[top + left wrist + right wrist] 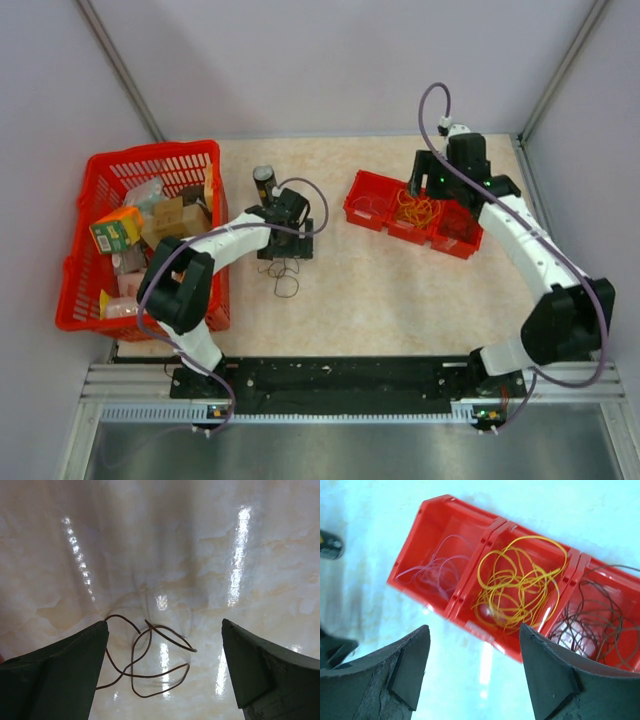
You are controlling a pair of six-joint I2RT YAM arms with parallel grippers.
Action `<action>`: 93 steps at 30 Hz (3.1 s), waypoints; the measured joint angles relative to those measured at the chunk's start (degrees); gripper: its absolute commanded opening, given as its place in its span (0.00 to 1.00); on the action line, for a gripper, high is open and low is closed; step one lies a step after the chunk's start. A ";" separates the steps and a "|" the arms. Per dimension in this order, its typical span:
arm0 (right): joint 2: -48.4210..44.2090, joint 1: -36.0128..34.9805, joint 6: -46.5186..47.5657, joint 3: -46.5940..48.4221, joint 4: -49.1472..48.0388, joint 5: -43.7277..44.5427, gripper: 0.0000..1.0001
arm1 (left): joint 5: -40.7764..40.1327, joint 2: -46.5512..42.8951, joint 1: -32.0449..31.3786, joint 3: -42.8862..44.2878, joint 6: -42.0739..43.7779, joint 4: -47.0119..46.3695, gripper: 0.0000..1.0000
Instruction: Untangle the cables
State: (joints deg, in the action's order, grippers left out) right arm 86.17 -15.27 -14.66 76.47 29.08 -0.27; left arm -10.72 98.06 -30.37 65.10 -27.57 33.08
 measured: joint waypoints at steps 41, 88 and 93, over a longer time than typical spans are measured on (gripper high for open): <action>-20.09 -33.64 -8.11 -41.51 -39.08 -20.68 0.47 | 55.49 -26.95 -3.34 -15.56 -10.58 -19.30 0.00; 11.87 18.16 -6.01 -5.75 2.27 -2.89 0.74 | 33.11 -50.77 -4.17 -16.35 -9.77 -14.23 0.97; 1.40 17.57 -3.17 -3.21 6.43 -0.48 0.77 | 32.59 -50.53 -4.20 -16.24 -8.98 -12.50 0.97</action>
State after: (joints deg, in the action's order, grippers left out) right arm 87.57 2.31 -17.82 73.25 35.51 -0.75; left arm 21.87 47.53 -34.57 48.86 -36.56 20.58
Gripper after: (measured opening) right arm 0.764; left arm 0.972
